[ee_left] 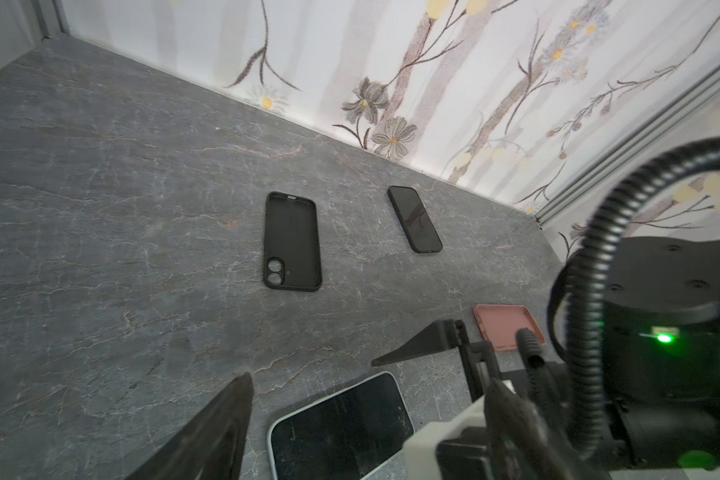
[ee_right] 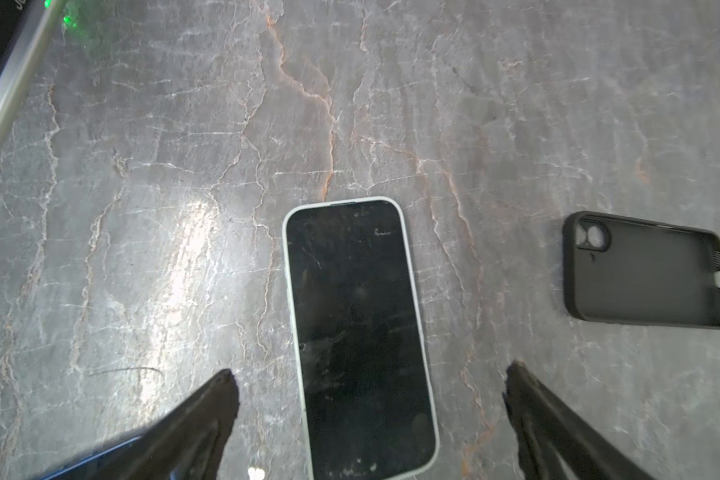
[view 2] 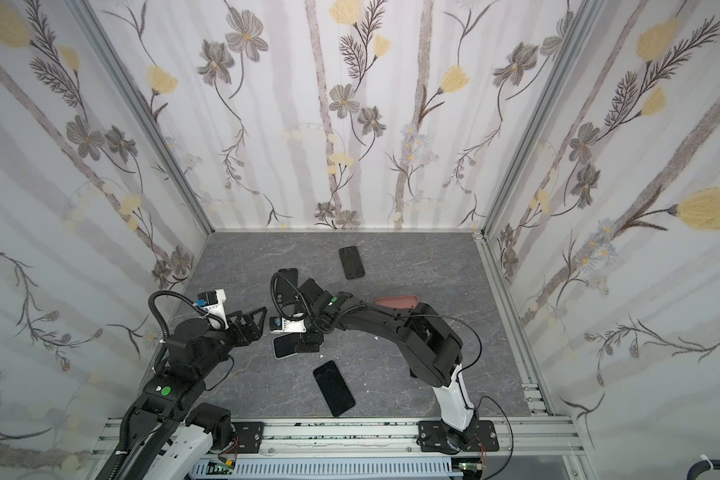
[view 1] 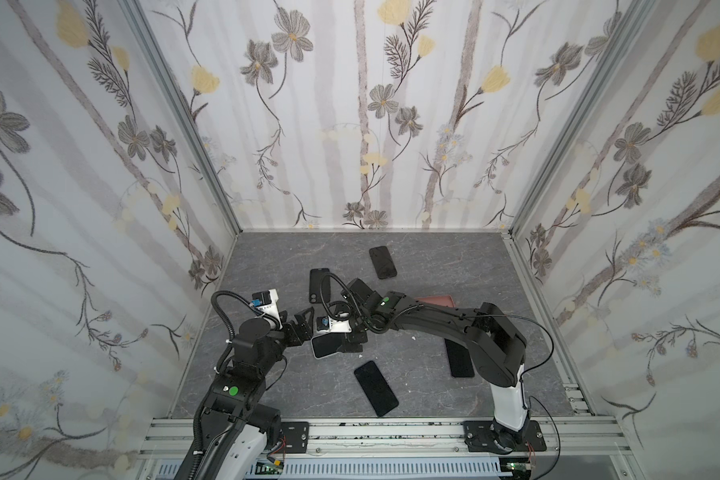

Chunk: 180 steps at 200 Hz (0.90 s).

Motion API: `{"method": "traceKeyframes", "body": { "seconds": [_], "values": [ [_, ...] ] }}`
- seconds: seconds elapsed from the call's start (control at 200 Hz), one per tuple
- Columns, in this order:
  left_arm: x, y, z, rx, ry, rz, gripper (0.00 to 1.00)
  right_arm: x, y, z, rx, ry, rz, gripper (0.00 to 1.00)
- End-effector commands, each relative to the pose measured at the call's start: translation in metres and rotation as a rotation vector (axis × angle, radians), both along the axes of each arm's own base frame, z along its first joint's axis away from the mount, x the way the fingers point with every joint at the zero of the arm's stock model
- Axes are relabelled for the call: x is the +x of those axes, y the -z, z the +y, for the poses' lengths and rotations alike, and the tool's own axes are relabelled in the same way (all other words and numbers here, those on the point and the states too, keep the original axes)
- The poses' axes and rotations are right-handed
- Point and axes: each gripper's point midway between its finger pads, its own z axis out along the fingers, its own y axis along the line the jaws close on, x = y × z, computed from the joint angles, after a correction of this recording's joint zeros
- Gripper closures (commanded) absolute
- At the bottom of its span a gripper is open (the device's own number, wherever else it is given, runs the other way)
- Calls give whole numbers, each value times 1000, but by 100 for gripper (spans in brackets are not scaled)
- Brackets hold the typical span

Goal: Put the phone into the phone case

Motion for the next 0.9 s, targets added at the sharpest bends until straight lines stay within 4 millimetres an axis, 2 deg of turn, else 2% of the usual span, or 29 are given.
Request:
{"method": "traceKeyframes", "body": {
  "seconds": [0.0,0.18,0.43,0.609,0.894],
  "values": [
    [1,-14,-4,4,27,-66,10,-8,11,2,-35,-53,44,0],
    [1,-18,11,19,-52,-85,9,-7,46,-4,-138,-46,90,0],
    [0,-21,29,36,-147,-102,8,-3,76,-18,-250,-20,72,3],
    [0,-22,32,38,-166,-106,8,-5,84,-25,-300,-16,89,10],
    [0,-21,35,41,-183,-98,8,1,89,-29,-354,-7,74,10]
  ]
}}
